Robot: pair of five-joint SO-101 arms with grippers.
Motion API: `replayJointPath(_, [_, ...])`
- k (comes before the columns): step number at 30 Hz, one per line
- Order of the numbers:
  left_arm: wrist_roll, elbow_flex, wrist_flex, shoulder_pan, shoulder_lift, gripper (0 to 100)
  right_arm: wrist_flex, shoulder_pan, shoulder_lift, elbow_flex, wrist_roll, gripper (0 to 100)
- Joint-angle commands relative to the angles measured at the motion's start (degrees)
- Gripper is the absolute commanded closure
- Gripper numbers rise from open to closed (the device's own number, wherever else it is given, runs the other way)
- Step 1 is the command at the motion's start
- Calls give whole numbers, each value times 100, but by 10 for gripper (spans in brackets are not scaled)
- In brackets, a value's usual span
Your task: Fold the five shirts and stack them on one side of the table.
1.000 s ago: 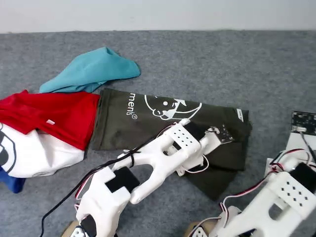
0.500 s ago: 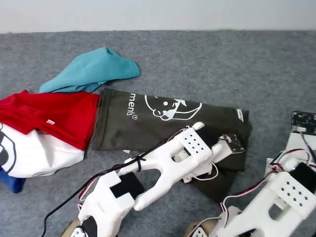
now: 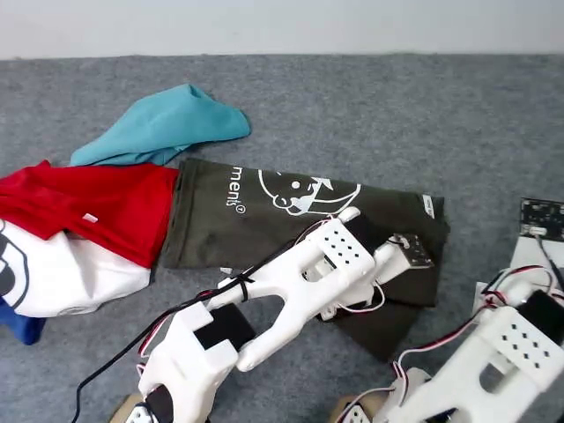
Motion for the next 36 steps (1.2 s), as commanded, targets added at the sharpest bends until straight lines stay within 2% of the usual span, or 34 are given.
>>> replayJointPath(1, [-70,-215,158,-44,-70,986,40,40,-101,-220,35,847])
replayJointPath(13, [-281,-1279,149,-897,-9,986,40,13,-92,-220,26,847])
replayJointPath(23, [-316,-1314,-237,-923,44,986,13,4,-101,255,44,847])
replayJointPath(30, [-273,-1543,-624,-941,905,984,40,-330,-92,668,273,847])
replayJointPath(36, [9,-3231,176,-1108,1503,984,31,-497,-84,1099,703,847])
